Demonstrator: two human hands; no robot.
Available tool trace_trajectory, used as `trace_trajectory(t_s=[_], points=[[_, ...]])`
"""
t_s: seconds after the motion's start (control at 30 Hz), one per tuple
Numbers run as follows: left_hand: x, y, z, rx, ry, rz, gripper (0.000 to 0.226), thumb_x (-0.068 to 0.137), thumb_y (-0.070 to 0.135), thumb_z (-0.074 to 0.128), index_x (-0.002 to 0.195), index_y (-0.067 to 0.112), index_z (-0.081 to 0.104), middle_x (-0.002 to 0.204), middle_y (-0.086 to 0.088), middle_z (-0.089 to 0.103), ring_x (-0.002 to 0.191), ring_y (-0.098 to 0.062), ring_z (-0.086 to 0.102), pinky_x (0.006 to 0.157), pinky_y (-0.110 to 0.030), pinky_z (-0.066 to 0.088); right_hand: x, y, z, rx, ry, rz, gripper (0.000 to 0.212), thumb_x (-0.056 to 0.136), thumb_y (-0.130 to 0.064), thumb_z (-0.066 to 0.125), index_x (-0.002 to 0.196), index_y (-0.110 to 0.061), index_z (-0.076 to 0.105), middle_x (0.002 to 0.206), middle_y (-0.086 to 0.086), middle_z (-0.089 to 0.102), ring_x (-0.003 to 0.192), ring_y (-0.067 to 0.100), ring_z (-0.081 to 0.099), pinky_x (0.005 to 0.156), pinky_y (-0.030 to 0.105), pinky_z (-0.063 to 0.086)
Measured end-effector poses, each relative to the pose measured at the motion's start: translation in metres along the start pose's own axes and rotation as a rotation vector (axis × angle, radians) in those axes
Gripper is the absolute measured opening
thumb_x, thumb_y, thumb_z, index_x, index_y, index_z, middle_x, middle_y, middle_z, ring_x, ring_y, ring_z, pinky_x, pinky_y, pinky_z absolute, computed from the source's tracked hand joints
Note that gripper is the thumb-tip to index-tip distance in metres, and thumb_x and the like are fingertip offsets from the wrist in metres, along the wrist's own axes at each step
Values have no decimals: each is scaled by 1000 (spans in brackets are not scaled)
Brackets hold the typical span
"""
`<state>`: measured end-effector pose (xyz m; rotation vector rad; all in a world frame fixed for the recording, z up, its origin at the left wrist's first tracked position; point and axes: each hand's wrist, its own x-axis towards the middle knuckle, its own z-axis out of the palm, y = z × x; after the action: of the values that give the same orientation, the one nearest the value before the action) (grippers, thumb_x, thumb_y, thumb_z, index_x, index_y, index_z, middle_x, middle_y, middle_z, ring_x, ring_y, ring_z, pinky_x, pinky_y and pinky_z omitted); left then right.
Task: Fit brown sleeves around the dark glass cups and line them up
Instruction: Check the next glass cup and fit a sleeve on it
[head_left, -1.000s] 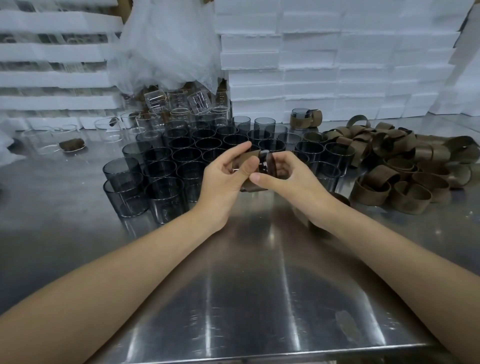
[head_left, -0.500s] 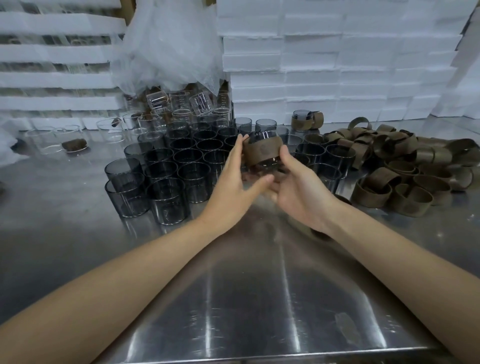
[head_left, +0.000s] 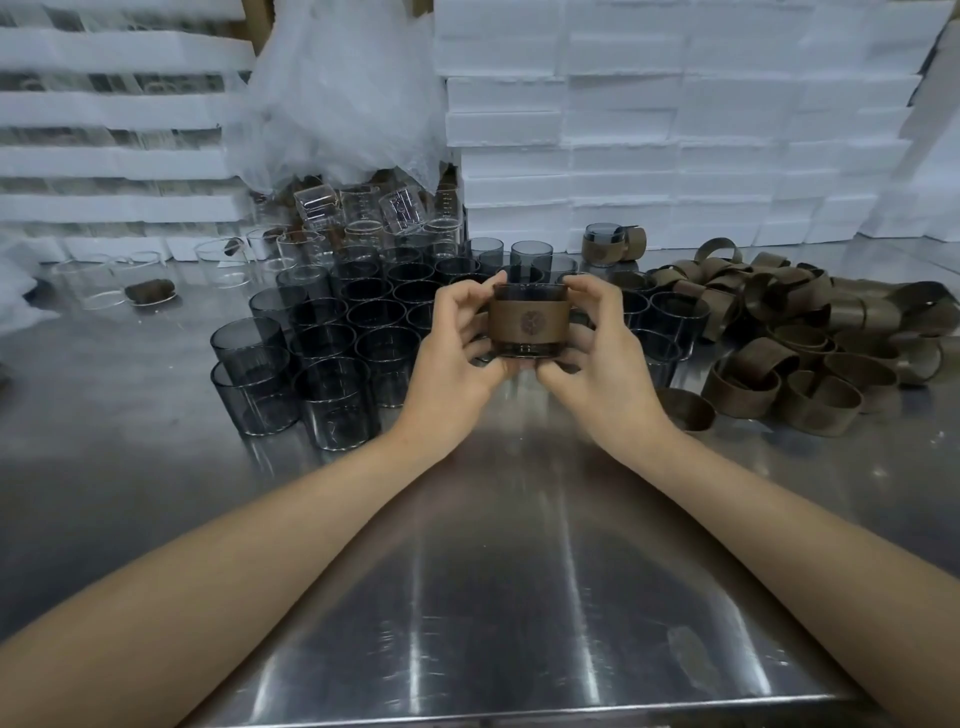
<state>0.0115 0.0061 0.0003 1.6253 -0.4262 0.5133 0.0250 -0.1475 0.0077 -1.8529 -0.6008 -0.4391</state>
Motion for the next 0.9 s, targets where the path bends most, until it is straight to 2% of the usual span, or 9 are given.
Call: trace_trajectory(t_s=[0.13, 0.37, 0.47, 0.53, 0.6, 0.73, 0.9], points=[[2, 3, -2, -7, -2, -15, 58, 71, -12, 78, 101, 22, 43, 134, 4, 55, 112, -6, 62, 88, -24, 54, -1, -1, -3, 66, 8, -5, 73, 75, 6, 71, 114, -43, 35, 123, 4, 57, 93, 11, 69, 78, 31, 59], [3, 5, -9, 33, -42, -12, 55, 69, -4, 83, 99, 15, 42, 135, 3, 55, 109, -6, 64, 81, -21, 55, -1, -2, -6, 107, -6, -19, 70, 74, 3, 73, 105, -51, 41, 112, -3, 64, 90, 12, 72, 78, 25, 57], [4, 5, -10, -14, -38, -34, 56, 69, -7, 82, 98, 16, 41, 139, -3, 55, 108, -11, 67, 85, -27, 57, 0, -3, -7, 84, -12, -22, 63, 76, 3, 74, 103, -44, 42, 109, 4, 66, 90, 12, 72, 80, 30, 59], [3, 4, -9, -32, -41, -53, 56, 69, -9, 81, 97, 16, 40, 140, -6, 54, 109, -13, 67, 86, -29, 57, 1, -2, -8, 105, -29, 10, 58, 75, 5, 74, 101, -36, 43, 104, 6, 68, 86, 13, 73, 77, 28, 58], [3, 2, -8, -39, -40, -68, 56, 68, -10, 81, 98, 13, 40, 140, -10, 53, 108, -10, 67, 84, -27, 57, 2, -3, -9, 127, -47, 46, 56, 73, 10, 73, 99, -30, 43, 98, 5, 70, 83, 14, 73, 71, 29, 57], [2, -1, -8, -35, -36, -89, 57, 67, -8, 82, 101, 10, 40, 140, -11, 54, 107, -8, 67, 82, -24, 56, 3, -3, -11, 129, -63, 91, 55, 71, 11, 74, 96, -25, 42, 100, 18, 71, 84, 21, 74, 76, 40, 57], [2, -2, -8, -26, -45, -98, 58, 65, -8, 83, 98, 15, 41, 139, -10, 54, 107, -11, 68, 86, -29, 57, 3, -2, -13, 102, -89, 119, 53, 69, 10, 77, 101, -13, 40, 97, 13, 72, 80, 20, 74, 77, 46, 56]])
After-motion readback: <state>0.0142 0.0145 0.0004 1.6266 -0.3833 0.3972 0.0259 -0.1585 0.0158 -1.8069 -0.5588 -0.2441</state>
